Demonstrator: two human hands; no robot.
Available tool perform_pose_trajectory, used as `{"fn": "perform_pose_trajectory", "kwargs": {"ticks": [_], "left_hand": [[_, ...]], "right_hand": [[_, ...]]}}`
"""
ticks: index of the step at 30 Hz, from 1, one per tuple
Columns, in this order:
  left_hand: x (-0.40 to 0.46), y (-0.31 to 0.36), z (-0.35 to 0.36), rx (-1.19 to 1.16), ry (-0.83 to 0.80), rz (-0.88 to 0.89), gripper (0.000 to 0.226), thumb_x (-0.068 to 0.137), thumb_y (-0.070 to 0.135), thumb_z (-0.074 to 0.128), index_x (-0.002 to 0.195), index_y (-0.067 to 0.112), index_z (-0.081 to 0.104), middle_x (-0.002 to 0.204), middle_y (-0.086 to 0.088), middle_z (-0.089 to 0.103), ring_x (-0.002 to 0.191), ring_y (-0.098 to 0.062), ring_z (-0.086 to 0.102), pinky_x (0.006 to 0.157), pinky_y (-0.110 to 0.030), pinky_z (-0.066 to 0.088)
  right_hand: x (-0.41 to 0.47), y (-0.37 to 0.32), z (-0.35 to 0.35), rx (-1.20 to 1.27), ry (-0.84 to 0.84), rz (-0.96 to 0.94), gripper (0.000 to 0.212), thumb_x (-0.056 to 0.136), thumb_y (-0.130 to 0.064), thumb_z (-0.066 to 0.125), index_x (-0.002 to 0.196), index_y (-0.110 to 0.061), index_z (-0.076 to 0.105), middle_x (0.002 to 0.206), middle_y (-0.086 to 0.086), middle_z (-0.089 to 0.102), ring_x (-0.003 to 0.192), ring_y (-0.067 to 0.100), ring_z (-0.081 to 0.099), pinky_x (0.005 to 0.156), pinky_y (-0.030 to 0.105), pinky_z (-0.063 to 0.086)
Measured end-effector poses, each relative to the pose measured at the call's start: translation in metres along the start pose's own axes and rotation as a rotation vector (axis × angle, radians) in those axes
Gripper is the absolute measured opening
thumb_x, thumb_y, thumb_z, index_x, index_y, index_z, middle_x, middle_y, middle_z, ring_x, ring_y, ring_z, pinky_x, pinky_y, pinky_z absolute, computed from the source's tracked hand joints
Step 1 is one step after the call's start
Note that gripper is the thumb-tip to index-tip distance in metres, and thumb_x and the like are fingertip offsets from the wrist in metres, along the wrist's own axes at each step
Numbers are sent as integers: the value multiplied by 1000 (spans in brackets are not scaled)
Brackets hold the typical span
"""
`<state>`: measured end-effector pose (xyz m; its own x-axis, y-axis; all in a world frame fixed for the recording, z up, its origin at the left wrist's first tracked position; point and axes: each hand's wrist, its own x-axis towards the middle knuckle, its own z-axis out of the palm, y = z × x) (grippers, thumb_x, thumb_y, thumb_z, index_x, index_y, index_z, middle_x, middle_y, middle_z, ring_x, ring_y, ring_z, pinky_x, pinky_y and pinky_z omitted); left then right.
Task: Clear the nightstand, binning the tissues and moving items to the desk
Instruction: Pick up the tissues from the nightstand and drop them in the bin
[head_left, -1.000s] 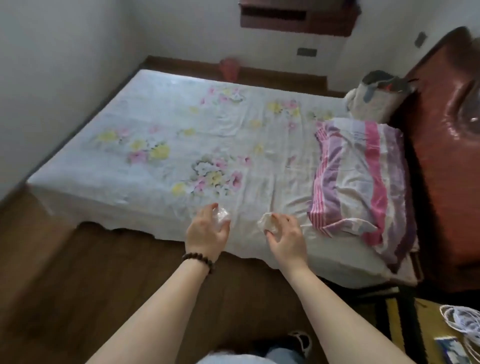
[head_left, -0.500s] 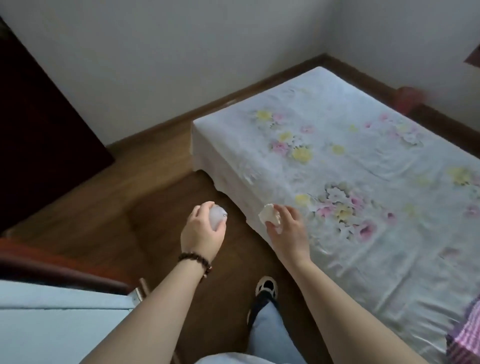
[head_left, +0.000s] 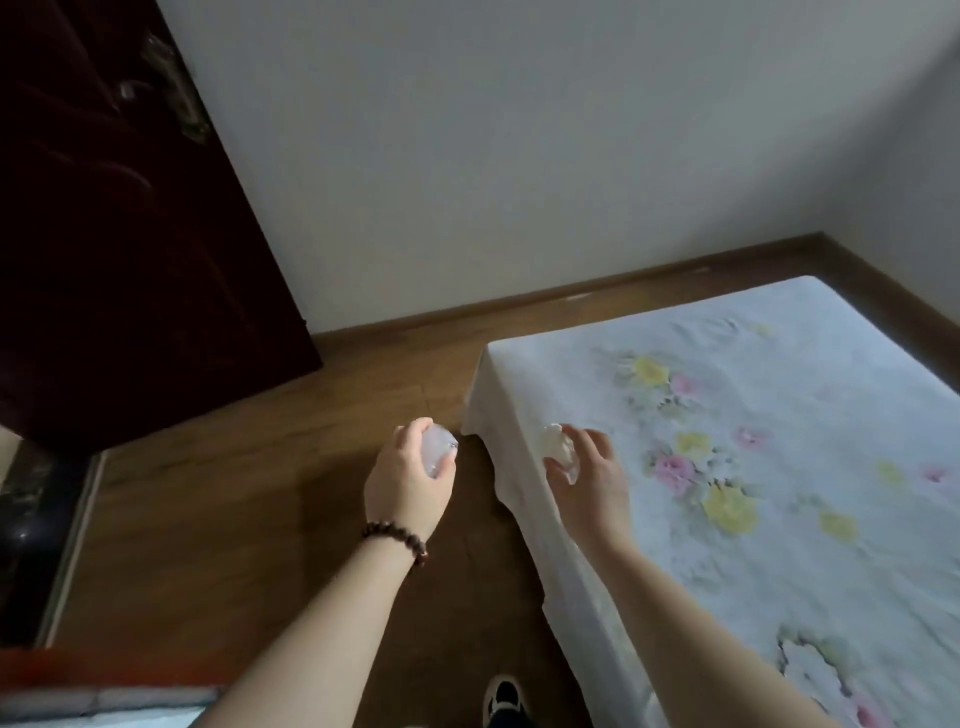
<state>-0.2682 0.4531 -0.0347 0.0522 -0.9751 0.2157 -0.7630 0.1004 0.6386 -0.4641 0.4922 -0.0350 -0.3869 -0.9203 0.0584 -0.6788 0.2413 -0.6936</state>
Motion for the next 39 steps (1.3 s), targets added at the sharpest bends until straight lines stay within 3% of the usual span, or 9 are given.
{"fn": "perform_pose_trajectory", "kwargs": {"ticks": [8,11,14,19,24,30,39], "left_hand": [[117,-25,19,35,78,-72,40,81,30,69,116,18,57,109,-1,64,87,-20,63,61,-20,44],[168,-49,31,-15,72,-84,41,81,30,69,118,17,55,112,-1,61,97,-20,60,70,-33,56],[229,-74,41,-66,83,-107,42,81,25,70,118,14,55,114,-5,60,100,-24,59,77,-43,56],[346,-116,36,-19,76,-34,39,79,27,72,113,15,58,106,-4,62,91,-22,60,67,-31,53],[468,-140,25,39,34,62,40,78,28,72,113,13,60,106,-4,64,94,-23,62,74,-29,51],[582,-129,57,38,-56,160,42,77,26,73,114,10,61,108,-8,66,96,-26,63,78,-33,51],[724,-61,191,3,-236,323,43,82,32,67,120,14,58,113,-5,63,98,-23,61,77,-33,52]], "right_hand": [[123,-37,52,14,-92,-67,40,88,-23,62,126,-26,52,128,-2,48,110,19,49,82,22,40],[169,-51,83,25,-107,-67,41,88,-23,62,127,-27,51,130,-3,47,112,18,49,85,23,42],[219,-69,119,27,-114,-68,41,89,-27,60,129,-28,49,133,-3,45,115,17,48,89,28,45],[309,-114,184,66,-67,-72,41,87,-25,62,127,-25,52,130,-2,49,111,18,50,84,27,45],[391,-163,232,91,-8,-16,41,87,-26,62,126,-27,51,130,-1,49,108,16,49,82,26,45],[476,-177,244,59,84,53,43,85,-21,66,126,-23,53,127,1,52,108,19,51,81,28,46],[629,-117,234,66,257,213,44,79,-15,69,121,-20,57,121,2,54,104,20,53,78,29,42]]}}
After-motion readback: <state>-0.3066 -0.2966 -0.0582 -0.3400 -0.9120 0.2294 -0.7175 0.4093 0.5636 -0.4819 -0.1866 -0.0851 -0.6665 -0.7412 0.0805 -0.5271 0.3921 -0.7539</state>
